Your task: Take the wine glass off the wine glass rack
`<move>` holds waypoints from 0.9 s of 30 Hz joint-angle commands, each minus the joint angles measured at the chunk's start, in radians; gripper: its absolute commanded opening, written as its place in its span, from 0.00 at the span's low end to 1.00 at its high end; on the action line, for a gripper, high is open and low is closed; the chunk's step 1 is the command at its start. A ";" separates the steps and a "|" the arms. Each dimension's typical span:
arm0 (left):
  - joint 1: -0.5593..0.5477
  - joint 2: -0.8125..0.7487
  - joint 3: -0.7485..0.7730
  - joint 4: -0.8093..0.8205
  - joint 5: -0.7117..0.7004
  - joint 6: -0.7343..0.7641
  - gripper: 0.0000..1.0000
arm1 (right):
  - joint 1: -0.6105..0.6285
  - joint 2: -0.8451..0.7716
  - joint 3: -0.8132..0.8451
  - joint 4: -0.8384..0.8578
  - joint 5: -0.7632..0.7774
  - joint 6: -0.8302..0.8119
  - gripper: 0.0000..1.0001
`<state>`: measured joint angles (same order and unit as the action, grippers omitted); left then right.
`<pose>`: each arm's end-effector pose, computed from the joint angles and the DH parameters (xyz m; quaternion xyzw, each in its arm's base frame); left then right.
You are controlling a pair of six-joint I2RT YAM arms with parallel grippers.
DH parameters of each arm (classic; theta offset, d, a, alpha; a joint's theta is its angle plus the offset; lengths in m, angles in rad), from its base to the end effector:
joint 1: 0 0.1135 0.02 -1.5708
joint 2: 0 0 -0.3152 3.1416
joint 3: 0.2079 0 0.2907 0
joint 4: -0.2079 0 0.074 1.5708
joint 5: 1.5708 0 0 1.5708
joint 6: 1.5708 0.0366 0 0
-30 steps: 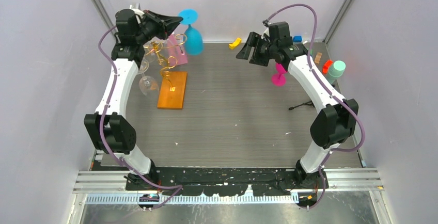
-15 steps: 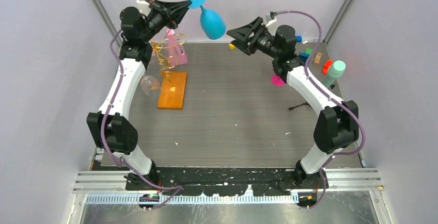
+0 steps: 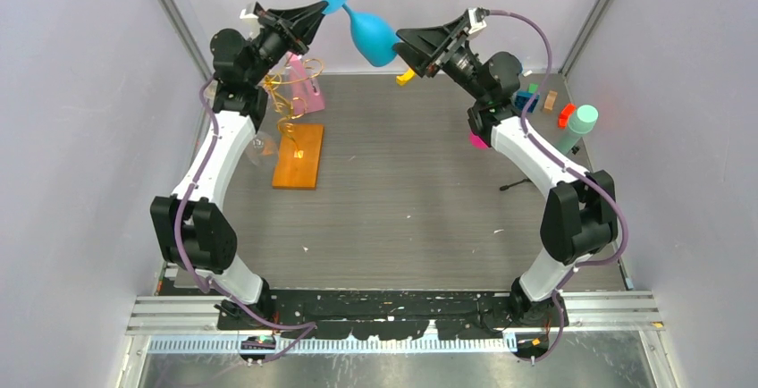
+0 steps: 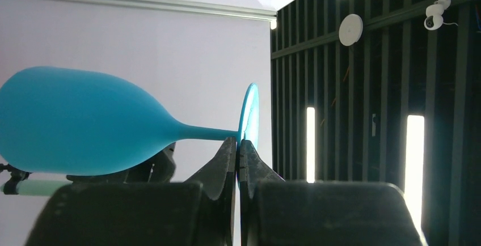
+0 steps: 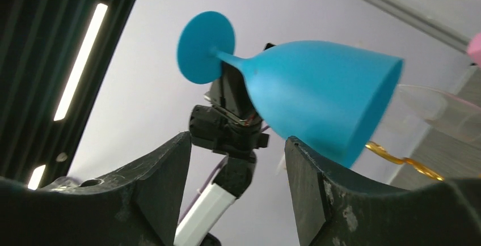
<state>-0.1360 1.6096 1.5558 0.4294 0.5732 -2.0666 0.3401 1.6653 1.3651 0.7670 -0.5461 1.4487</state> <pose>0.4104 -0.0762 0.5115 -0.3107 0.4993 -0.7791 0.2169 0.4021 0.1624 0.4479 0.0706 0.5502 0.7279 0.4030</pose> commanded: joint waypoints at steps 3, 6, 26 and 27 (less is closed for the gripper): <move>-0.005 -0.046 -0.030 0.121 -0.011 -0.094 0.00 | 0.040 0.030 0.090 0.203 -0.039 0.092 0.62; -0.004 -0.043 -0.019 0.131 -0.021 -0.099 0.00 | 0.048 0.022 0.087 0.168 -0.039 0.063 0.60; -0.004 -0.028 -0.011 0.105 -0.013 -0.098 0.00 | 0.034 -0.099 -0.023 -0.103 0.092 -0.235 0.73; -0.004 -0.026 -0.011 0.107 -0.013 -0.105 0.00 | 0.034 -0.065 -0.017 -0.049 0.057 -0.204 0.73</move>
<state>-0.1383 1.6062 1.5227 0.4820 0.5579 -2.0876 0.3706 1.5272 1.3491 0.4435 -0.3420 1.1370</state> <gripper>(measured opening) 0.016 0.729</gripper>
